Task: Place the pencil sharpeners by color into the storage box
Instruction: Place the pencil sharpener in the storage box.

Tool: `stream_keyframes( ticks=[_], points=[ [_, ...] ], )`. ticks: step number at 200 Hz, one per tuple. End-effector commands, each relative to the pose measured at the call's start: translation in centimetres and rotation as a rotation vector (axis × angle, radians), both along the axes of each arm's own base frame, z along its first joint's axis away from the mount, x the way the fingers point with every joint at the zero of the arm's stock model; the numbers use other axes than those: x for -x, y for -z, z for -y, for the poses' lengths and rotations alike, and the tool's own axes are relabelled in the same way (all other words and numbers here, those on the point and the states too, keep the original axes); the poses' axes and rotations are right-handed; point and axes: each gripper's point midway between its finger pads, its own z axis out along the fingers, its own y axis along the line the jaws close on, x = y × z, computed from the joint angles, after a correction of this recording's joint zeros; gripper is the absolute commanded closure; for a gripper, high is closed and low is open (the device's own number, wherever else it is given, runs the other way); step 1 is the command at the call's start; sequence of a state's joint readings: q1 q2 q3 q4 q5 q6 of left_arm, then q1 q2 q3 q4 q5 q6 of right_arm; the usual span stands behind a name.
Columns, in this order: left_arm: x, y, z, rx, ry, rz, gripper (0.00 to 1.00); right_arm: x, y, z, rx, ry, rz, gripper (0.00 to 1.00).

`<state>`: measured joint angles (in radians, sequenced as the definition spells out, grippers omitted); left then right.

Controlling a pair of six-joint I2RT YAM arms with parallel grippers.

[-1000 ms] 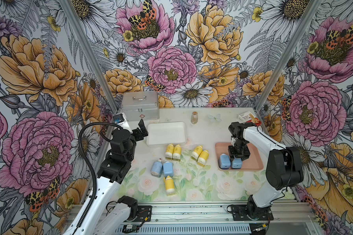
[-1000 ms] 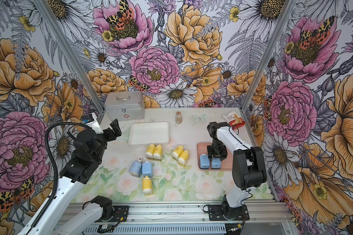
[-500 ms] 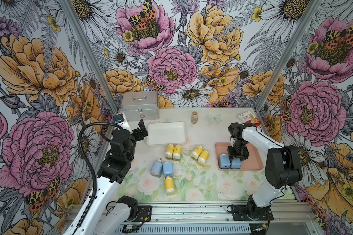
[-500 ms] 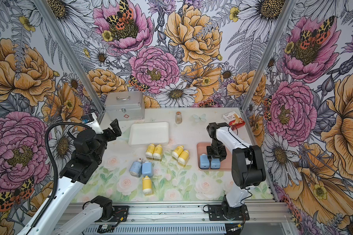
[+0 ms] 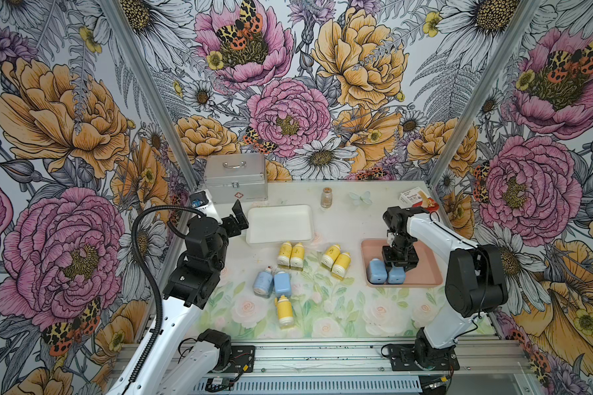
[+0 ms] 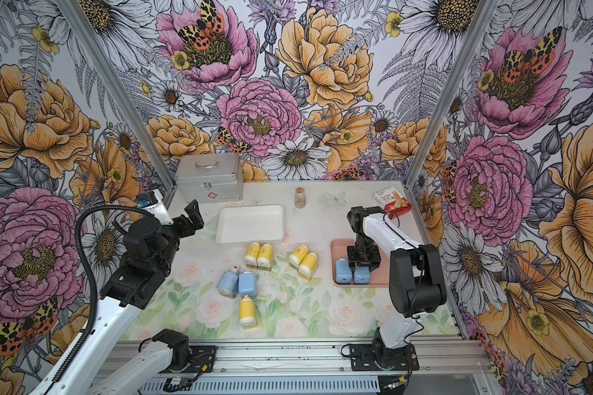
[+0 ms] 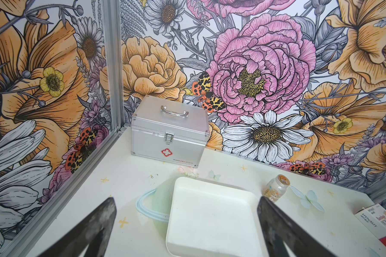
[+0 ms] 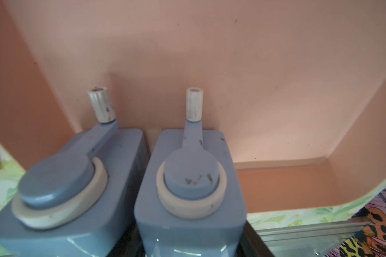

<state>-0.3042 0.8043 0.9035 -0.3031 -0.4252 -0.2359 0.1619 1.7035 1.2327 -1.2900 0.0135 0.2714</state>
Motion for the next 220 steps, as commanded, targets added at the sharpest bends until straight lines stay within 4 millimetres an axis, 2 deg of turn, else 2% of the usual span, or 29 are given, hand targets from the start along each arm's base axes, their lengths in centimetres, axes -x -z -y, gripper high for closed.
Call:
stream_keyframes(
  ticks=[1,70,109,143,186,220],
  points=[
    [0.1,0.2,0.0,0.007,0.01,-0.003,0.01,0.4,0.8,0.3,0.011,0.02,-0.02,0.42],
    [0.1,0.1,0.0,0.008,0.01,0.0,0.01,0.4,0.3,0.6,0.027,0.026,-0.004,0.35],
    [0.1,0.1,0.1,0.011,0.014,-0.001,0.01,0.1,-0.9,0.7,0.032,0.034,0.024,0.33],
    [0.1,0.1,-0.2,0.016,0.005,0.003,0.01,-0.4,-3.4,1.0,0.049,0.041,0.083,0.33],
    [0.1,0.1,-0.4,0.013,-0.003,0.001,0.01,-0.9,-8.0,0.3,0.034,0.046,0.186,0.33],
    [0.0,0.2,-0.8,0.018,-0.017,-0.001,0.01,-1.4,-11.6,-1.5,0.014,0.024,0.263,0.33]
  ],
)
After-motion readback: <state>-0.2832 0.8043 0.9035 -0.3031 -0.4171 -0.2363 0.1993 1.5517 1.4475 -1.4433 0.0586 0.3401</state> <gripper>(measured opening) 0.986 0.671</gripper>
